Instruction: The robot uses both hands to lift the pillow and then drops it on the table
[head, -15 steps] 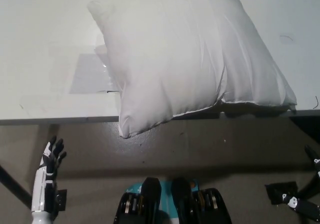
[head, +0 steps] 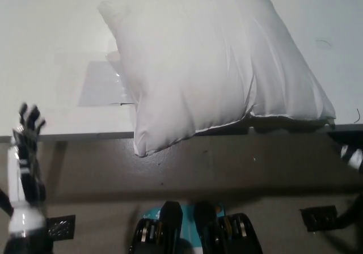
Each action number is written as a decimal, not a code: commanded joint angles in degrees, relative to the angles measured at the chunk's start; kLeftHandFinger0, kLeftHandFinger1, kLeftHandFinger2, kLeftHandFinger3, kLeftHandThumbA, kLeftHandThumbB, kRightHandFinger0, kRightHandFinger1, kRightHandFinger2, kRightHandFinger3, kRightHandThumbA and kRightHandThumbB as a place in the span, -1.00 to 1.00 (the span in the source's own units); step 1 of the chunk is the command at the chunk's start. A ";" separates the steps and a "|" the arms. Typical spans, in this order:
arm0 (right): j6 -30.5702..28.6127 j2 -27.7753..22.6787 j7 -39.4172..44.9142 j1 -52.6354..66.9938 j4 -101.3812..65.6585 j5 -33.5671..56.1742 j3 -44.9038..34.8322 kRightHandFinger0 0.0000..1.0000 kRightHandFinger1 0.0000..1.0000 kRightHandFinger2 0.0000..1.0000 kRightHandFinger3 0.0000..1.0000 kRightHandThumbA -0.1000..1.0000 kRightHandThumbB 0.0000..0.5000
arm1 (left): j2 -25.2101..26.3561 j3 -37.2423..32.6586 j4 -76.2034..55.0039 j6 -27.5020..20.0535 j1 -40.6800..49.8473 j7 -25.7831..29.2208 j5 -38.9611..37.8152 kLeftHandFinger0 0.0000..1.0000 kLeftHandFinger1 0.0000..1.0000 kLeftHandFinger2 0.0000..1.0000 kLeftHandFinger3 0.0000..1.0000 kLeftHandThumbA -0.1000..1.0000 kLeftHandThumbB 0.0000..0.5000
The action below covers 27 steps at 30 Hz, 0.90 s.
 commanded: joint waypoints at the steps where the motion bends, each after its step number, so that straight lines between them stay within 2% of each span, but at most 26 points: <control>1: 4.77 -1.52 1.29 -4.28 -1.25 4.50 -2.17 1.00 1.00 1.00 1.00 1.00 0.52 | 1.26 1.98 -0.51 0.05 -4.13 2.21 -1.44 1.00 1.00 1.00 1.00 1.00 -0.81; 3: 5.57 -1.24 1.14 -7.17 0.05 6.52 -3.20 1.00 1.00 1.00 1.00 1.00 0.70 | 1.50 3.11 1.22 0.32 -7.17 3.09 -1.41 1.00 1.00 1.00 1.00 1.00 -0.80; 4: 5.79 -1.20 1.27 -7.56 0.12 6.79 -3.28 1.00 1.00 1.00 1.00 1.00 0.68 | 1.56 3.22 1.53 0.34 -7.64 3.09 -1.55 1.00 1.00 1.00 1.00 1.00 -0.85; 5: 6.67 -1.32 1.28 -9.01 0.24 6.44 -3.39 1.00 1.00 1.00 1.00 1.00 0.60 | 1.70 3.57 2.41 0.29 -9.36 3.52 -1.17 1.00 1.00 1.00 1.00 1.00 -0.87; 6: 7.98 -1.07 1.62 -10.17 0.12 6.73 -3.20 1.00 1.00 1.00 1.00 1.00 0.37 | 1.80 3.89 3.01 0.32 -10.61 3.96 -0.53 1.00 1.00 1.00 1.00 1.00 -0.91; 7: 8.70 -0.95 2.07 -11.00 0.37 7.87 -3.15 1.00 1.00 1.00 1.00 1.00 0.24 | 1.82 3.97 3.34 0.05 -11.25 4.17 0.03 1.00 1.00 1.00 1.00 1.00 -1.00; 8: 8.34 -1.13 2.37 -12.22 1.78 8.55 -3.10 1.00 1.00 1.00 1.00 1.00 0.24 | 1.96 3.96 3.66 -0.10 -12.15 4.57 1.35 1.00 1.00 1.00 1.00 1.00 -1.00; 10: 7.01 -1.66 2.30 -13.96 4.66 7.76 -2.85 1.00 1.00 1.00 1.00 1.00 0.25 | 2.01 3.90 4.05 0.23 -13.27 4.92 2.29 1.00 1.00 1.00 1.00 1.00 -0.90; 11: 7.57 -1.83 2.61 -16.51 6.48 7.89 -2.54 1.00 1.00 1.00 1.00 1.00 0.54 | 1.93 3.98 5.09 -0.19 -15.35 5.57 2.58 1.00 1.00 1.00 1.00 1.00 -0.80; 13: 8.90 -1.84 2.71 -18.93 7.12 7.08 -2.05 1.00 1.00 1.00 1.00 1.00 0.67 | 1.94 3.72 6.53 -0.76 -17.25 5.80 2.76 1.00 1.00 1.00 1.00 1.00 -0.82; 15: 10.02 -1.94 2.58 -21.35 7.62 5.77 -1.58 1.00 1.00 1.00 1.00 1.00 0.69 | 1.94 3.20 7.94 -0.84 -19.10 6.00 3.41 1.00 1.00 1.00 1.00 1.00 -0.80; 16: 12.11 -1.56 2.69 -24.69 8.09 5.46 -0.97 1.00 1.00 1.00 1.00 1.00 0.61 | 1.98 2.71 10.41 -1.60 -21.71 6.78 5.04 1.00 1.00 1.00 1.00 0.97 -0.99; 17: 12.61 -1.53 3.07 -25.57 8.54 5.93 -0.80 1.00 1.00 1.00 1.00 1.00 0.62 | 1.80 2.68 10.61 -1.35 -22.15 7.00 5.24 1.00 1.00 1.00 1.00 0.92 -1.00; 21: 12.27 -1.29 3.52 -31.05 14.93 6.02 0.39 1.00 1.00 1.00 1.00 1.00 0.69 | 0.24 2.26 12.55 1.17 -25.55 8.37 5.55 1.00 1.00 1.00 1.00 0.84 -0.83; 26: 11.58 -0.92 2.64 -34.95 21.10 4.50 1.85 1.00 1.00 1.00 1.00 1.00 0.70 | -1.09 1.21 16.44 1.45 -28.29 9.58 6.93 1.00 1.00 1.00 1.00 0.87 -0.73; 27: 11.26 -0.89 2.63 -35.87 22.68 4.51 2.19 1.00 1.00 1.00 1.00 1.00 0.70 | -1.41 0.93 17.15 1.95 -28.82 9.71 7.02 1.00 1.00 1.00 1.00 0.85 -0.79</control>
